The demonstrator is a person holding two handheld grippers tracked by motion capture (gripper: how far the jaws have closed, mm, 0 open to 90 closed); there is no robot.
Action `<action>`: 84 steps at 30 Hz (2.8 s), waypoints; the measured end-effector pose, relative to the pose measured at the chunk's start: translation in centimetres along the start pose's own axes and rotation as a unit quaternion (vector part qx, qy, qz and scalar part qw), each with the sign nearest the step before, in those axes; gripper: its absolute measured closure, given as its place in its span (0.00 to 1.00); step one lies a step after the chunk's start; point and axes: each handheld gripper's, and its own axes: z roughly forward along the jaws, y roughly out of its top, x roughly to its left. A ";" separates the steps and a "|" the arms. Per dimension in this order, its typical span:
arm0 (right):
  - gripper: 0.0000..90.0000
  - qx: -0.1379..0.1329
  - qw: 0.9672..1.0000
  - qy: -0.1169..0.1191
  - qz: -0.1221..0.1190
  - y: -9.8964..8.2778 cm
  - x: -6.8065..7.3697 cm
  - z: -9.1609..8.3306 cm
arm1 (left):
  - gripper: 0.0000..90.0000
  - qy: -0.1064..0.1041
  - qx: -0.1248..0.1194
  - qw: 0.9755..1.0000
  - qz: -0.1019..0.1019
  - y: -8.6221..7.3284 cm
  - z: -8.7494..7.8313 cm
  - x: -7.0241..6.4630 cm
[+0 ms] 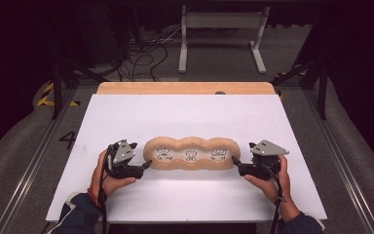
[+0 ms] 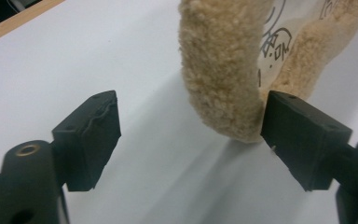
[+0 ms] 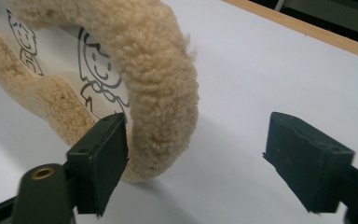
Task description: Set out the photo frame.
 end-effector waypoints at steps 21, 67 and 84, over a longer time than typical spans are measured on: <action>0.11 0.023 0.999 0.018 -0.025 -0.6 -0.1 0.0 | 0.08 -0.011 -0.003 1.000 -0.009 -1.0 -0.9 0.7; 0.12 0.041 0.998 -0.008 -0.041 -3.5 -0.9 -2.7 | 0.09 0.009 0.001 1.000 -0.015 -4.7 -5.2 1.3; 0.11 0.037 0.999 -0.016 -0.031 -5.1 -1.3 -3.8 | 0.08 0.021 0.015 0.999 -0.020 -7.0 -7.1 2.0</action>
